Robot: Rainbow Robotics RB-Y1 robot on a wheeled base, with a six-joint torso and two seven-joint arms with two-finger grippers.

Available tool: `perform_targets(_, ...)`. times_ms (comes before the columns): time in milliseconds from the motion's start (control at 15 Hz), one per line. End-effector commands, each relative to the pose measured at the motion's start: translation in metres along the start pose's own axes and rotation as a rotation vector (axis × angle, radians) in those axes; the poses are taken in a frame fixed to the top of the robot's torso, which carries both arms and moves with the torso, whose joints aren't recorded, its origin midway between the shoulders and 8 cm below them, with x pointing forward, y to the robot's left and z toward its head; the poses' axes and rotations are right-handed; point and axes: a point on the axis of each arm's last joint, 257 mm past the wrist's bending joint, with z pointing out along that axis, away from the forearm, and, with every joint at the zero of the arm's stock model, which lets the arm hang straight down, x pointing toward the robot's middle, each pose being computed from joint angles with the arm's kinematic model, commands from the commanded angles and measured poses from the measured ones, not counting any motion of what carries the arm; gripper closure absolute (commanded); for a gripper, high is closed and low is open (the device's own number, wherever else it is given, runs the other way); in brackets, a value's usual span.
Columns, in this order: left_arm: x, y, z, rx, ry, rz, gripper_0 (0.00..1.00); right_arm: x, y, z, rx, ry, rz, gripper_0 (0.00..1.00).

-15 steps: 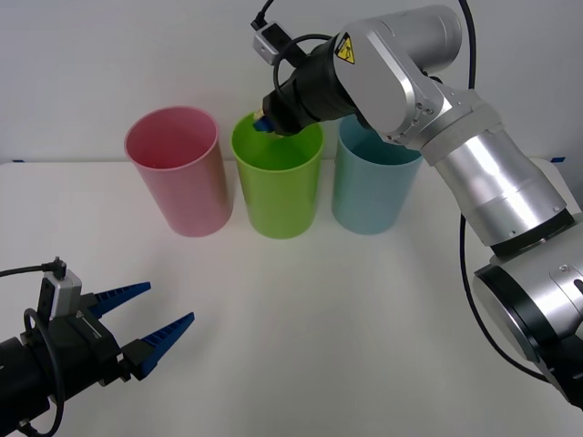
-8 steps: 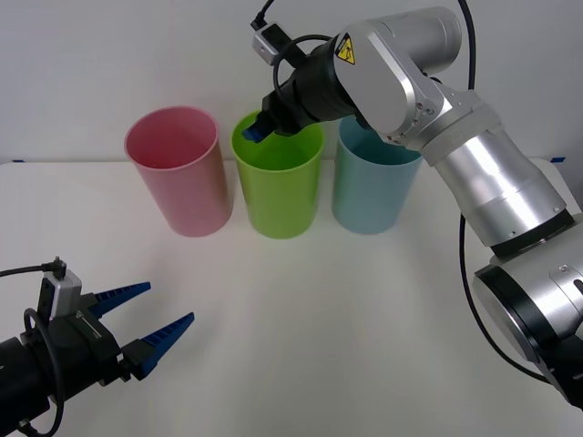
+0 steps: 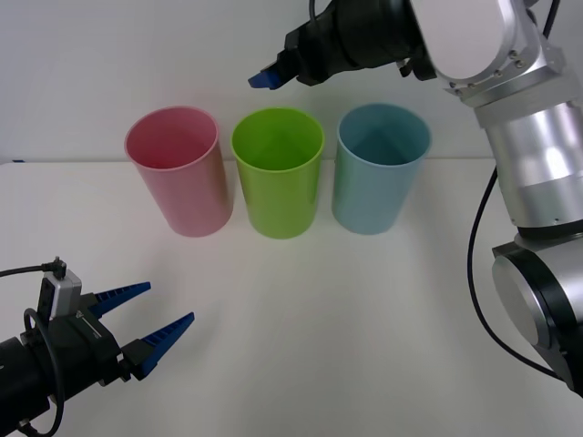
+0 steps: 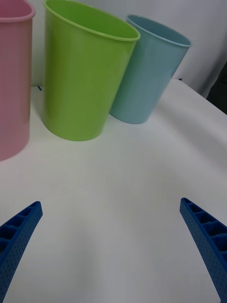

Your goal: Put cans in the blue bin and PET bottles in the pink bin and trash in the green bin.

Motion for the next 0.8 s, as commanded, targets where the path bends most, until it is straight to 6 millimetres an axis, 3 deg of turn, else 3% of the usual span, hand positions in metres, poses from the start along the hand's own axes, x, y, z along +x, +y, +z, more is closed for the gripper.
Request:
perform_targets(67,0.000,0.000,0.000,0.000,0.000,0.000,0.00,0.011,0.002,-0.044,-0.027,-0.077,-0.009,0.00)
perform_targets(200,0.000,0.000,0.000,0.000,0.000,0.000,0.00,0.032,0.006,-0.078,-0.042,-0.108,-0.035,0.00)
perform_targets(400,0.000,0.000,0.000,0.000,0.000,0.000,0.00,0.074,0.017,-0.110,-0.039,-0.143,-0.080,0.00)
perform_targets(800,0.000,0.000,0.000,0.000,0.000,0.000,0.00,0.170,0.054,-0.141,-0.032,-0.105,-0.031,0.00)
